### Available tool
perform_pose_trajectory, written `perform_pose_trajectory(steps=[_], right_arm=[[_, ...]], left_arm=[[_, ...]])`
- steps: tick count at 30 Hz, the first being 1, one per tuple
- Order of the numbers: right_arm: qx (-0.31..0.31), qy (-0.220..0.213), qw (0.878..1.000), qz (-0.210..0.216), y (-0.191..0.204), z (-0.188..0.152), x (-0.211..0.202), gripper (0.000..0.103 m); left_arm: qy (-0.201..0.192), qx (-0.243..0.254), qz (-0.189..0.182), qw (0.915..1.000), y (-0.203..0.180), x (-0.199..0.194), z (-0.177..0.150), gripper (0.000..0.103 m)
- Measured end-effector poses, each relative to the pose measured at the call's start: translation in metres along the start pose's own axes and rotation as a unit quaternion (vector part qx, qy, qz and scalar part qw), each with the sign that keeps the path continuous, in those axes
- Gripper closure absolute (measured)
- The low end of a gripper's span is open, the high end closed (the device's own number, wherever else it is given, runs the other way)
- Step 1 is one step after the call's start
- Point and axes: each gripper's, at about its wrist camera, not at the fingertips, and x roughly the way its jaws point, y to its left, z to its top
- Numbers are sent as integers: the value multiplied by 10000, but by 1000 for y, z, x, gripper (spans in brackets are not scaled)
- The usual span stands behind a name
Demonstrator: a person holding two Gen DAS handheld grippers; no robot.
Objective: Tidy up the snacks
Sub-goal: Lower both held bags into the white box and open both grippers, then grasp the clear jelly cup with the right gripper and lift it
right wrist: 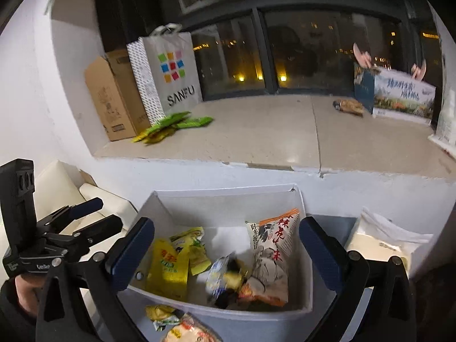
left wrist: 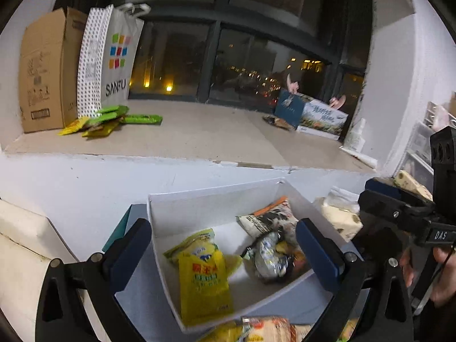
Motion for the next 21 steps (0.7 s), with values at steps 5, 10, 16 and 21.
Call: perform_pose_trajectory(steps=[5,10,16,21], right_arm=[[-538,-440,9976,-4,23,-19,-57,0],[-901,-662,9937,50,44,-53,-112,0],[-1364,-676,9883,-133,57,-116,-160,0],[-1348,-377,9899,-237,56,-172,-182,0]], left_arm=[[-308,239,-163,9991,-13,-56,-25,0],[-430,501,-141,9977,-30,-112,-68,0],[-207,378,-379,9984,-36,-155,-128,0],[-48,178,-363,9992,-37,-175,-172,0]])
